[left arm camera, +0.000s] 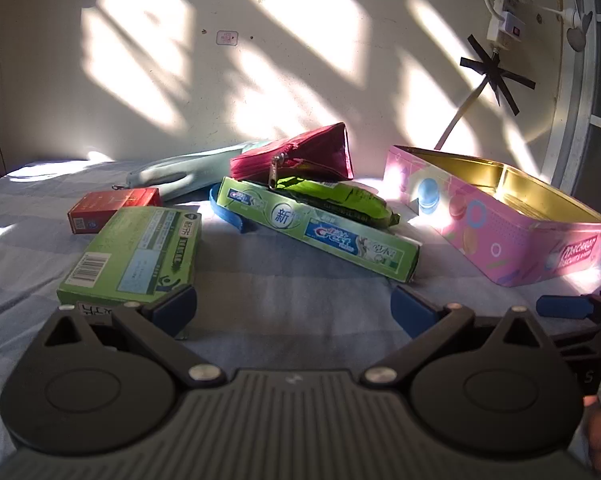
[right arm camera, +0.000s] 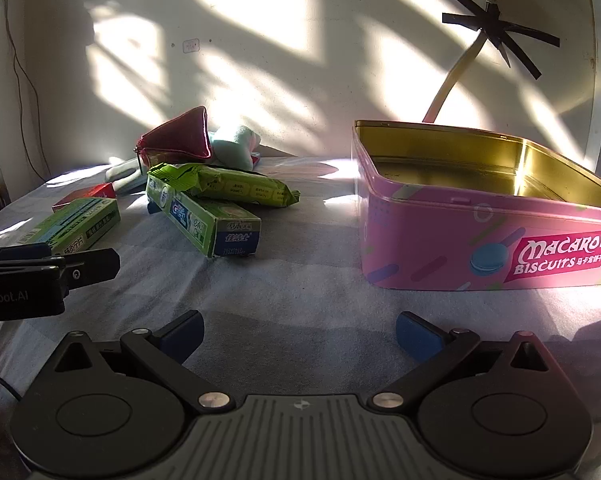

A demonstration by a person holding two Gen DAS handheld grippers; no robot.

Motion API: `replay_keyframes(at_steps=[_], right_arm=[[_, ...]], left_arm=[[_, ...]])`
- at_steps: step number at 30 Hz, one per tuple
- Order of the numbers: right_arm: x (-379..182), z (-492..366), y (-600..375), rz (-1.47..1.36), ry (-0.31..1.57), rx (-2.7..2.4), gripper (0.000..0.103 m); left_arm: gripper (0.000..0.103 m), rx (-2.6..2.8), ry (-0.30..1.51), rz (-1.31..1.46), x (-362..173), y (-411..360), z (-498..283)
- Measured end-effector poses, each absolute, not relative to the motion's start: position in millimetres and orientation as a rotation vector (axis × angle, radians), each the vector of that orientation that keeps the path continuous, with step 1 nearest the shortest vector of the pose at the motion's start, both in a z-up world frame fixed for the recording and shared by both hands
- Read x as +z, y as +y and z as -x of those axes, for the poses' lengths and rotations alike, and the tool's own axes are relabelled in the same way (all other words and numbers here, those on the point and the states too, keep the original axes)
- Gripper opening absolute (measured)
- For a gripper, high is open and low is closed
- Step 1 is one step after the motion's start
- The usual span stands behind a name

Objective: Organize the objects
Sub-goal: 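Approach the green tea box with the left tool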

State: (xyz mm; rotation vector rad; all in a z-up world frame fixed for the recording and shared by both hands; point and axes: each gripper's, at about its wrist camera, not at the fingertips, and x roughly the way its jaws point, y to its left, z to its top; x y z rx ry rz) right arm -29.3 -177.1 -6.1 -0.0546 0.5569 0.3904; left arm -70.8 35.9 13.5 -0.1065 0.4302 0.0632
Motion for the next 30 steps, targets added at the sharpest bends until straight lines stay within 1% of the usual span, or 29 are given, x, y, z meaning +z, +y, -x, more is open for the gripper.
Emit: replay_keyframes(at_steps=[4,7,11,12,13,14,17,19,22,30], right_arm=[[0.1,36.8,-158.0,0.055,0.528,0.473,0.101],[5.6,37.9,-133.9,0.073,0.512,0.534,0.098],[7.7,39.6,-109.0,0.051,0.474,0.605,0.098],[4.3,39.8,-104.1,0.062,0.479,0.617,0.097],[2.4,39.5,-98.6,0.093,0.497,0.626,0.092],[2.5,40.0,-97.4,0.099,0.495,0.635,0.09],[2.5,38.8,-102.5,0.064,0.492,0.634,0.092],[1.5,33.9,-105.8,0.037,0.518,0.631,0.092],[0.2,29.4,-109.5,-0.002,0.548,0.627,0.092],[-1.3,26.1,-114.3,-0.041,0.569,0.612,0.092]], left_arm=[[0.103,0.109,0.41,0.106,20.3,50.1,79.0],[0.103,0.16,0.418,0.079,29.7,66.2,82.4],[0.103,0.232,0.426,0.085,35.3,89.8,89.3],[0.103,0.25,0.431,0.085,33.3,94.5,91.4],[0.103,0.262,0.439,0.088,30.3,98.1,92.7],[0.103,0.269,0.446,0.092,27.0,100.7,93.7],[0.103,0.281,0.481,0.127,14.0,107.0,94.2],[0.103,0.287,0.461,0.138,16.2,109.1,94.6],[0.102,0.293,0.481,0.145,14.5,110.4,91.6],[0.102,0.324,0.501,0.15,12.2,111.5,88.9]])
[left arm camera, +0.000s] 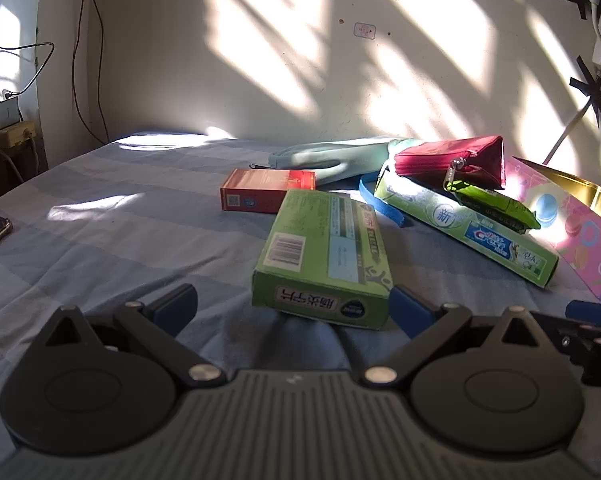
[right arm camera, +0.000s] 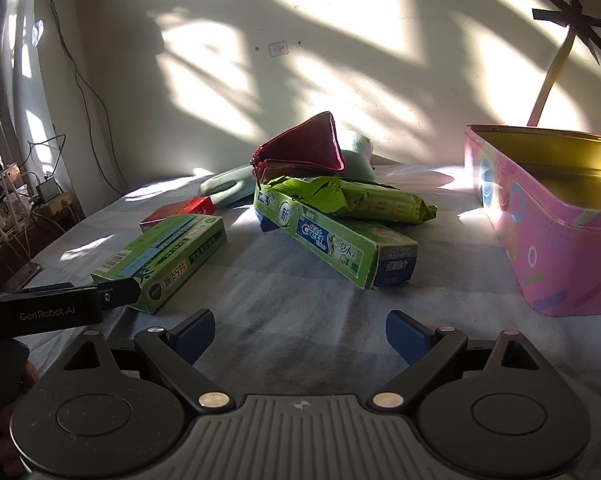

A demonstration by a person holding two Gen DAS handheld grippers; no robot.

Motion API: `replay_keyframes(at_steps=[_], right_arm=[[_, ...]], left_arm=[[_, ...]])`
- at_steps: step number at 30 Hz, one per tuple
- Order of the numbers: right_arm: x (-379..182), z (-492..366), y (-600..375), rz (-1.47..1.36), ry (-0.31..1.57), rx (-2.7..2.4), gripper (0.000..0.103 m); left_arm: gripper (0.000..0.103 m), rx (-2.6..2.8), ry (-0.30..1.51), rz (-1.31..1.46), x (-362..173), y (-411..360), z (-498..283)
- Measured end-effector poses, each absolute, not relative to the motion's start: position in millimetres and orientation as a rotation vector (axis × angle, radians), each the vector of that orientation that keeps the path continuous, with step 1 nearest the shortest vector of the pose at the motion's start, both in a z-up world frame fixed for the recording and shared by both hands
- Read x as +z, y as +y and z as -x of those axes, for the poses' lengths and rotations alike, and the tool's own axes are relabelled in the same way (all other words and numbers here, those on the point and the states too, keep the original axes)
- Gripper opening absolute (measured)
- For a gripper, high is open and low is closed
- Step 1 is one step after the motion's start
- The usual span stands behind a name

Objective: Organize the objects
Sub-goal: 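Approach the green tea box with the left tool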

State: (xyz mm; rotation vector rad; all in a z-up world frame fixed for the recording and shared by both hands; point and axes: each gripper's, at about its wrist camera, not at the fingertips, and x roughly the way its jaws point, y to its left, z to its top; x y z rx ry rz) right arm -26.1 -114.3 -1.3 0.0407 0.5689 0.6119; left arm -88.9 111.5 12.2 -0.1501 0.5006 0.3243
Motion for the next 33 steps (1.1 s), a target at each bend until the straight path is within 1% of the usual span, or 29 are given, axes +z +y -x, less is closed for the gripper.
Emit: replay_keyframes(at_steps=[33], right_arm=[[-1.1,28.8,-119.2,-0.04,0.547,0.578,0.093]], left_arm=[[0.102,0.366,0.482,0.102,14.2,103.1,93.1]])
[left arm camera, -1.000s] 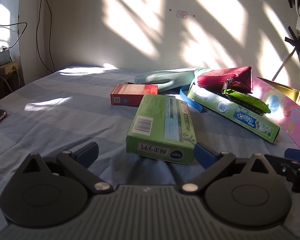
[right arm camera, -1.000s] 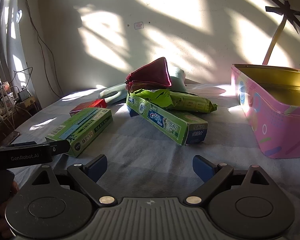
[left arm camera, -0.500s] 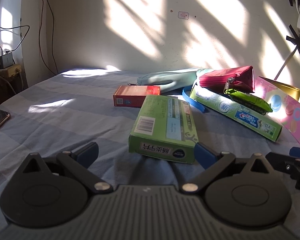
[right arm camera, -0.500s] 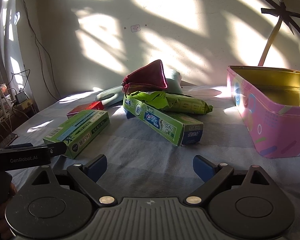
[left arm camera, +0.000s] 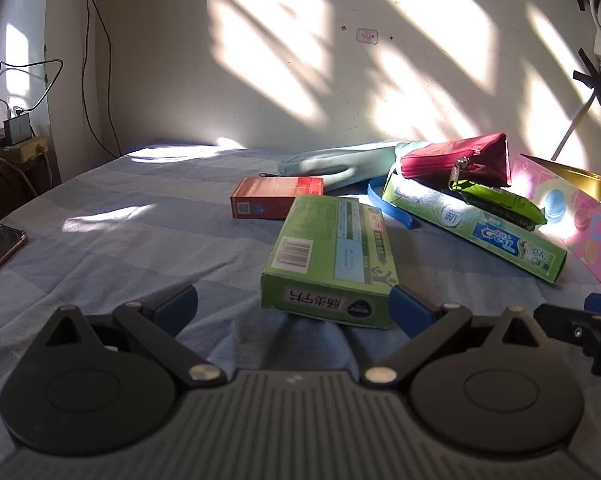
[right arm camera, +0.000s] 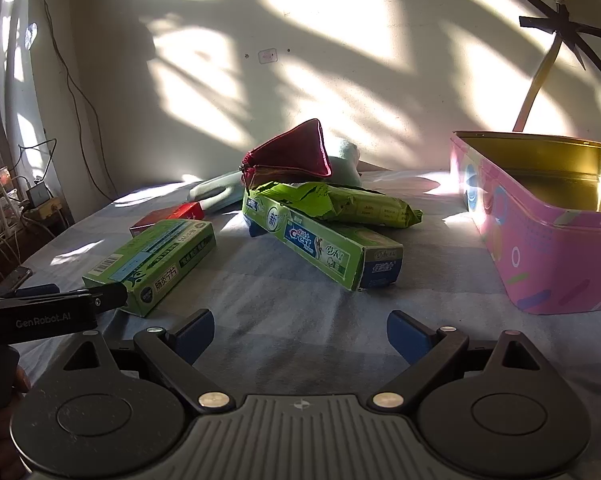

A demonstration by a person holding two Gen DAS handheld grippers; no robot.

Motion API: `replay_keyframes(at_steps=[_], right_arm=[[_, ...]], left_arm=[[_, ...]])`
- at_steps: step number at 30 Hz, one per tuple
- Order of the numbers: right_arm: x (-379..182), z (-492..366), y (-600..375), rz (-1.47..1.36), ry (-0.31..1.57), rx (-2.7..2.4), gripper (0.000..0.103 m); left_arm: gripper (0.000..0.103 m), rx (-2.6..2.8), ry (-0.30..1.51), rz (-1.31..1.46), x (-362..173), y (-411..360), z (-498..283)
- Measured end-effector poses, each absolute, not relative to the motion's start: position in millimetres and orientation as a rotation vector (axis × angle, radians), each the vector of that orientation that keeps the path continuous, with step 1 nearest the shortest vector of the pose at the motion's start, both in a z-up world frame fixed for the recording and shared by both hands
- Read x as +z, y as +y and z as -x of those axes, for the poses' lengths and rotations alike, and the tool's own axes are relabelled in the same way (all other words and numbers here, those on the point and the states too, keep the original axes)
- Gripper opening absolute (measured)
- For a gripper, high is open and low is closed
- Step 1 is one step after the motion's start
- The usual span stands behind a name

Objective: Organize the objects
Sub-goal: 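Approach the green tea box with the left tool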

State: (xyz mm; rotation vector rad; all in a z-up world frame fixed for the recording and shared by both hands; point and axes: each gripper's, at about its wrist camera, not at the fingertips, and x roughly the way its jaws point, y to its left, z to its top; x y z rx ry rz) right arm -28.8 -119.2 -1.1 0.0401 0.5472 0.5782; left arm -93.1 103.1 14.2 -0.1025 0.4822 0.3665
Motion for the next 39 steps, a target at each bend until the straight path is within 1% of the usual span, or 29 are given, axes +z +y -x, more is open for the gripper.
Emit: replay_keyframes(at_steps=[39], right_arm=[[-0.4,35.3,-113.8,0.003,0.523,0.544,0.093]], left_arm=[[0.102,0.358,0.454,0.089,14.8,98.2,98.2]])
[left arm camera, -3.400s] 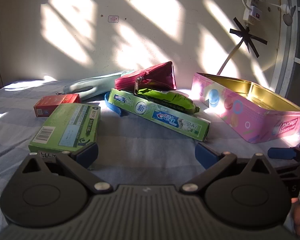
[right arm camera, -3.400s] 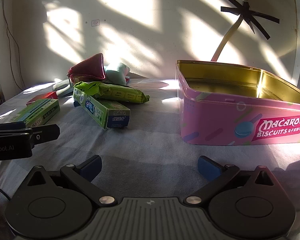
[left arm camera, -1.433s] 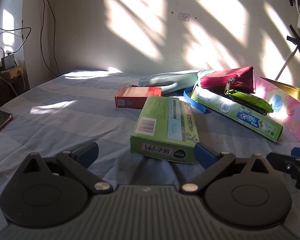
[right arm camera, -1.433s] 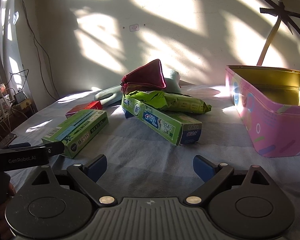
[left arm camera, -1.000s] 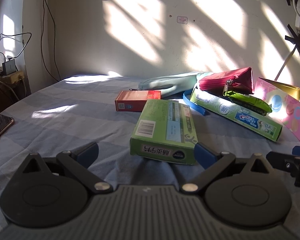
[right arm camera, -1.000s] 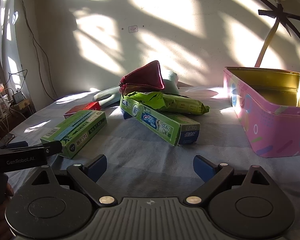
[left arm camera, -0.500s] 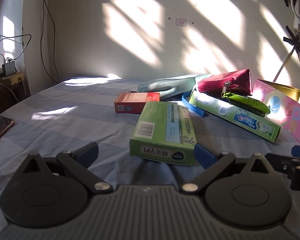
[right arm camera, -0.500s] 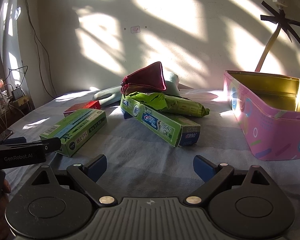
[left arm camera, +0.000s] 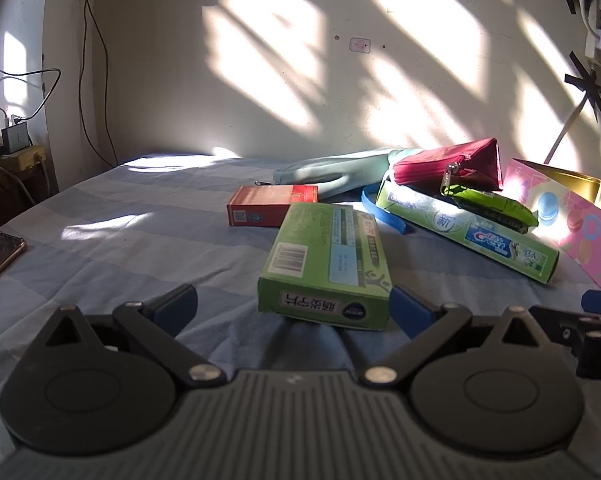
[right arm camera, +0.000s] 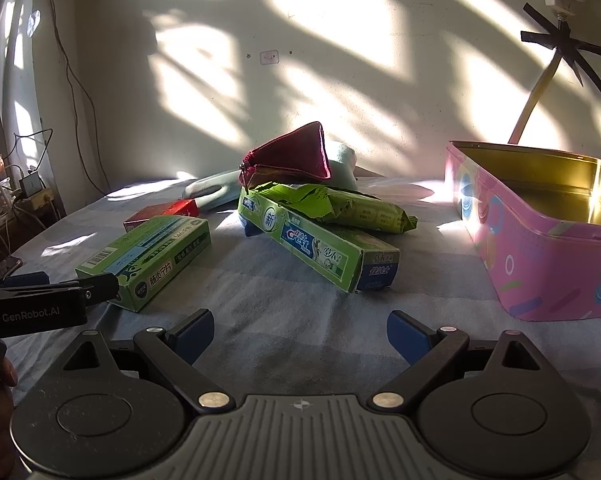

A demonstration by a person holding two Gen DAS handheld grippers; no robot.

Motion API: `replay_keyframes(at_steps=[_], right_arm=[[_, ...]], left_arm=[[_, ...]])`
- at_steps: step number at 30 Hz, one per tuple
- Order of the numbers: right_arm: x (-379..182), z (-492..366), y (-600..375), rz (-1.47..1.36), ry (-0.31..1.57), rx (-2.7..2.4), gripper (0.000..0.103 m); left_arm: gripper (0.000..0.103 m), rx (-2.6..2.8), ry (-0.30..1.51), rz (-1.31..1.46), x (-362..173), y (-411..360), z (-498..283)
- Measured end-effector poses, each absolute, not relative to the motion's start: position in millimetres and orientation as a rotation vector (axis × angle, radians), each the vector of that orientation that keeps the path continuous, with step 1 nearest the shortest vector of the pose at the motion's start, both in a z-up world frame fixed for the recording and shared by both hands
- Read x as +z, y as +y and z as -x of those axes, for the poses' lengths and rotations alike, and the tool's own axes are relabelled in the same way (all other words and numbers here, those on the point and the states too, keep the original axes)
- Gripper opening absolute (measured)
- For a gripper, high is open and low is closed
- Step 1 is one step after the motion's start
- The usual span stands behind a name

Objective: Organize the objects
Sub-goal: 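Approach the green tea box with the left tool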

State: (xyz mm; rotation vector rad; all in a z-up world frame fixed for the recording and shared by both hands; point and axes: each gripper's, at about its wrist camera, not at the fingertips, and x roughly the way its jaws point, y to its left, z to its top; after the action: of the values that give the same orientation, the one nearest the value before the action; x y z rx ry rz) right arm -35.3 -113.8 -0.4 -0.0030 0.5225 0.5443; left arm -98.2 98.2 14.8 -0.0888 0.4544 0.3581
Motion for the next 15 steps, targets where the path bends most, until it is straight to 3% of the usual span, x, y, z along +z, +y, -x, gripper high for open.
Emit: replay_keyframes(at_steps=[15], right_arm=[[0.3,36.4,-115.1,-0.007,0.516,0.547,0.093]], left_arm=[[0.102,0.355,0.443,0.092,15.5,98.8,100.7]])
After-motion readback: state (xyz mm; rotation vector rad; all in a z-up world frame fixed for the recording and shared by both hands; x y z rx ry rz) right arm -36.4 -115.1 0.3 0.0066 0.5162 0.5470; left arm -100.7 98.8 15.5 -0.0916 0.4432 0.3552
